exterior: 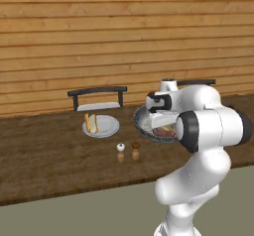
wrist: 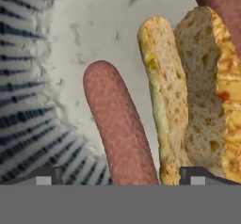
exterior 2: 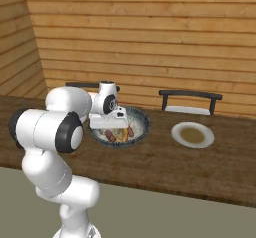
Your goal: Place one bun and one sausage from the bowl on each plate.
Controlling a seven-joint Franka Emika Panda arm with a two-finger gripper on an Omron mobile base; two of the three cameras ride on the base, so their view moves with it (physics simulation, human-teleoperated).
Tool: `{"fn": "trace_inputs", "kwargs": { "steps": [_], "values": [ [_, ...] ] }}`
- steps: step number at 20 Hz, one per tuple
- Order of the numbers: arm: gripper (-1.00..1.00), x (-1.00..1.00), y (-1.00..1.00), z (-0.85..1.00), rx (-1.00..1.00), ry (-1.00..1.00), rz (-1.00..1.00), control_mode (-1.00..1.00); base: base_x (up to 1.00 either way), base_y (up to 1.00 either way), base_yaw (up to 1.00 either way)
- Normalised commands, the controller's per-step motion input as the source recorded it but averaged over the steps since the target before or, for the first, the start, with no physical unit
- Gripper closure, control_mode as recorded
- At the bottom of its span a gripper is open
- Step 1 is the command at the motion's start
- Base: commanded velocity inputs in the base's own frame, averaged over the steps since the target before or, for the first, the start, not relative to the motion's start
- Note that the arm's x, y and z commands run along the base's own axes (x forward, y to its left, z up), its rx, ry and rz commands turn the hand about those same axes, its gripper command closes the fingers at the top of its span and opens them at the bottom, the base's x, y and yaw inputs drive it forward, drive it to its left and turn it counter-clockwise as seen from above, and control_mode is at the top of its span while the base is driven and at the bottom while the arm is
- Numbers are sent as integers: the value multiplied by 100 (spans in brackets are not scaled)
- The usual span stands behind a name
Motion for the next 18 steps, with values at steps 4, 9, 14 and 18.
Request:
{"fn": "trace_inputs", "kwargs": {
  "steps": [4, 9, 14, 18],
  "values": [
    [-100, -23, 0, 20, 1, -2, 0, -100, 0, 0, 0],
    [-100, -14, 7, 13, 0, 0, 0, -100, 0, 0, 0],
    [-100, 1, 17, 1, 0, 0, 0, -100, 0, 0, 0],
    [-100, 20, 5, 0, 0, 0, 3, -100, 0, 0, 0]
  ]
}}
